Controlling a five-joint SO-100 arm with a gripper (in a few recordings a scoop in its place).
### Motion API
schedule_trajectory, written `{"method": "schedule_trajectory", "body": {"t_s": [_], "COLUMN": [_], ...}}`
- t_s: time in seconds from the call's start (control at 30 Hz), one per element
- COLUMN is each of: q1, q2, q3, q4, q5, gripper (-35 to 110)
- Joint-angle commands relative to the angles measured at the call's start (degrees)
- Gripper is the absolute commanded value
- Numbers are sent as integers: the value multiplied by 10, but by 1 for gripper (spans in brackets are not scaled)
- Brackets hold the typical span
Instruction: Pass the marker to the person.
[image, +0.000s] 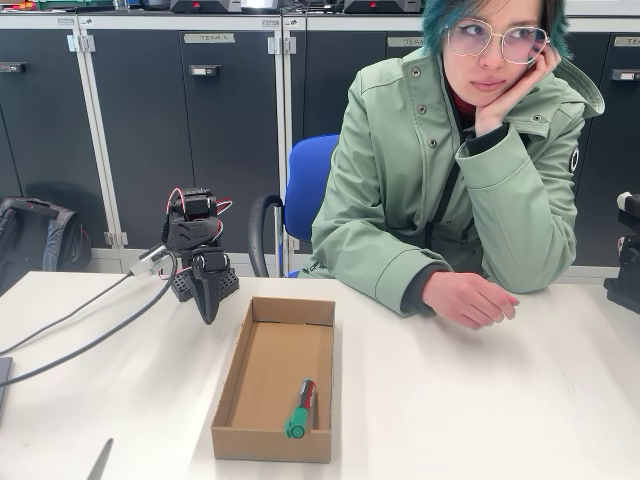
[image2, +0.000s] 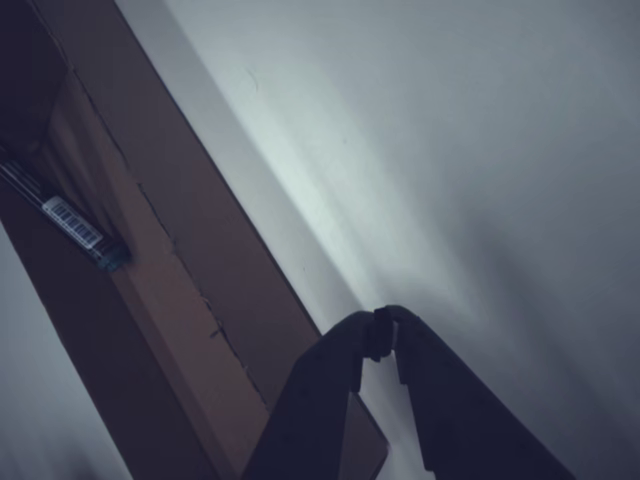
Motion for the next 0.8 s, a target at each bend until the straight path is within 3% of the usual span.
{"method": "schedule_trajectory", "body": {"t_s": [0.0,0.77], "q1": [-36,-35], "q2": [44,44], "q3": [94,94], "q4": [26,27], "q5": [-359,-366], "gripper": [-5,-5]}}
